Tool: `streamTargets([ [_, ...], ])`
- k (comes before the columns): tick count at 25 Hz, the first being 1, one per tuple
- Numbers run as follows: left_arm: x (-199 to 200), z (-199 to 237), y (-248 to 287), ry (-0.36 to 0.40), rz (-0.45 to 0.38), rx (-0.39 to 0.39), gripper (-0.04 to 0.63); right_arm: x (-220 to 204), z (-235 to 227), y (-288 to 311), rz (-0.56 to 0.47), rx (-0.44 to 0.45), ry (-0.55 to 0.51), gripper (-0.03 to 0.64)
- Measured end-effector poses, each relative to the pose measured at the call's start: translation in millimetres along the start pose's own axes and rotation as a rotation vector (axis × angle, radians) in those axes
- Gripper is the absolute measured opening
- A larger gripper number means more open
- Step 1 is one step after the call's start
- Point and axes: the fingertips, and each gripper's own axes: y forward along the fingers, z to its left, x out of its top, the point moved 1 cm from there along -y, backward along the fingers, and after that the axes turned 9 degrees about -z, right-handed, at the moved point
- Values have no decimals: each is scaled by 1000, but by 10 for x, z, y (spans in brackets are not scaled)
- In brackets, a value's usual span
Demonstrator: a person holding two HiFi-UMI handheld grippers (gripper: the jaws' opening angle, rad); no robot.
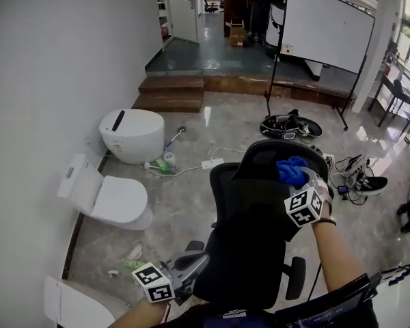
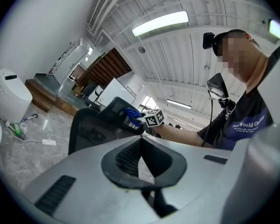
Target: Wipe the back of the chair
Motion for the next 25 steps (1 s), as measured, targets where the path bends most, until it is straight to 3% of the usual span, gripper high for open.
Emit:
streamTargets([
  [6,-143,-112,377,-10,28,-111,3,-473,-192,-408,123,-51,-52,120],
  [10,-134,-215,444,-15,20,-119,3,-399,-241,-570,78,-49,-48,119],
  [18,-13,44,-132,5,-1,1,3,758,644,79,-202,106,-92,120],
  [22,66,279,-602,17,-16,77,3,1141,1085,374,-241,137,-125,120],
  [25,154,364,-748,18,-29,115,3,1118,1131,456,-231,131,-134,120],
])
